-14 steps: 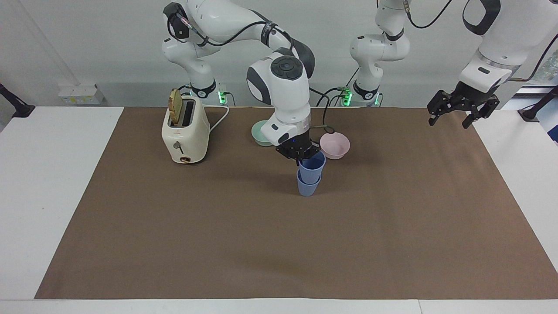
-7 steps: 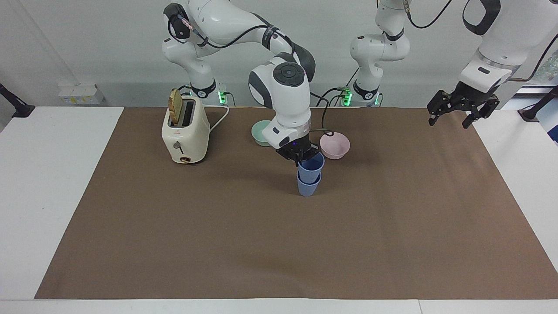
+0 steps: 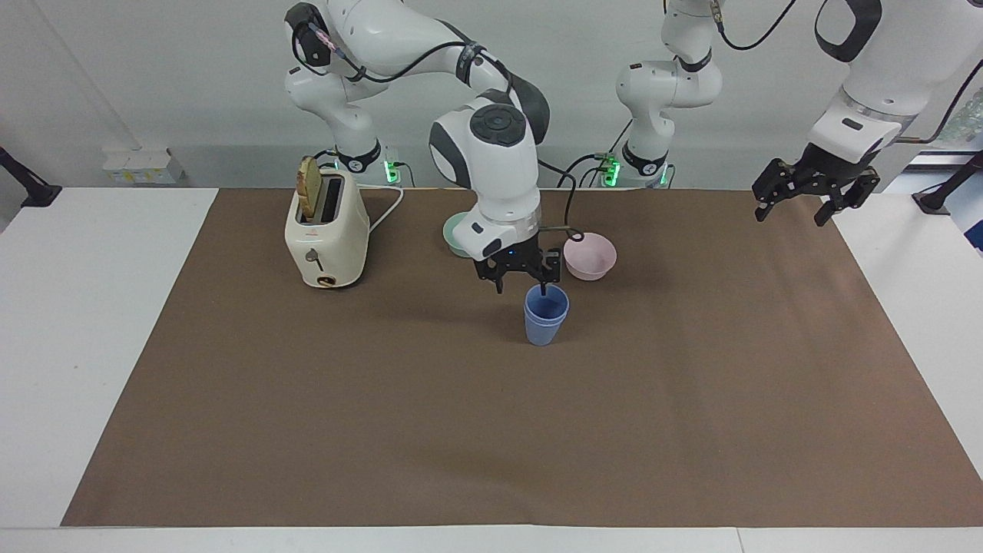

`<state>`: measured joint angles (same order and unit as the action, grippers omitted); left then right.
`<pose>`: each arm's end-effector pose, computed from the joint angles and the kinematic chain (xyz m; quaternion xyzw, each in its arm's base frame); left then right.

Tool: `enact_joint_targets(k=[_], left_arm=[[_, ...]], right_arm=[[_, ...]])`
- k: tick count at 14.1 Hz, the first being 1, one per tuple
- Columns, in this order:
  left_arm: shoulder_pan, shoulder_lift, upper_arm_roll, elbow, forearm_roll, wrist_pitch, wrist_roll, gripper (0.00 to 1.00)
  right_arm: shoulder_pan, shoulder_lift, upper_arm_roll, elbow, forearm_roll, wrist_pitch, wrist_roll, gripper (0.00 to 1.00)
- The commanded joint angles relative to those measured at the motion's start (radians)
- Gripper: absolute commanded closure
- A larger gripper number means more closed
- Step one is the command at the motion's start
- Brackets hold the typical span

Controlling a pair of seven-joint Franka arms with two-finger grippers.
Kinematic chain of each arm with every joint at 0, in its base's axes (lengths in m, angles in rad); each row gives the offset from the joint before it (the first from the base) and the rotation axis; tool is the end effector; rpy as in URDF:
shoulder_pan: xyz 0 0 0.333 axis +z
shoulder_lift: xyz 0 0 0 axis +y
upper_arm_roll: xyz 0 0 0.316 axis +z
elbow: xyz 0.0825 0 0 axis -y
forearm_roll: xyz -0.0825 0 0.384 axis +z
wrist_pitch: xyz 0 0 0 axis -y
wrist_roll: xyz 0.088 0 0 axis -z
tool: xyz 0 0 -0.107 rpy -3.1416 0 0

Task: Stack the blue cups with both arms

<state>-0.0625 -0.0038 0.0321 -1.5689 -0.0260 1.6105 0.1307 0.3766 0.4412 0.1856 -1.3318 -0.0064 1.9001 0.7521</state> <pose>0.5573 -0.0196 0.6311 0.9964 -0.0802 0.0233 0.0119 0.6074 0.3524 0.4964 -0.9916 0.1050 -0.0314 0.0692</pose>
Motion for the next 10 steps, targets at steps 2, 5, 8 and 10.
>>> enact_joint_targets(k=[2,5,8,10], left_arm=[[0.007,-0.024,-0.006,-0.025,0.014,-0.006,0.004,0.0],[0.007,-0.024,-0.006,-0.025,0.014,-0.006,0.006,0.0],[0.007,-0.024,-0.006,-0.025,0.014,-0.006,0.004,0.0],[0.007,-0.024,-0.006,-0.025,0.014,-0.006,0.006,0.0]], right_arm=[[-0.195,-0.143,0.015,-0.012,0.002,-0.156,-0.202,0.0],[-0.344,-0.209,0.015,-0.007,0.003,-0.274,-0.443,0.0],[-0.427,-0.262,0.003,0.005,-0.007,-0.409,-0.656,0.0],[-0.468,-0.283,-0.005,0.006,-0.015,-0.455,-0.703,0.0]])
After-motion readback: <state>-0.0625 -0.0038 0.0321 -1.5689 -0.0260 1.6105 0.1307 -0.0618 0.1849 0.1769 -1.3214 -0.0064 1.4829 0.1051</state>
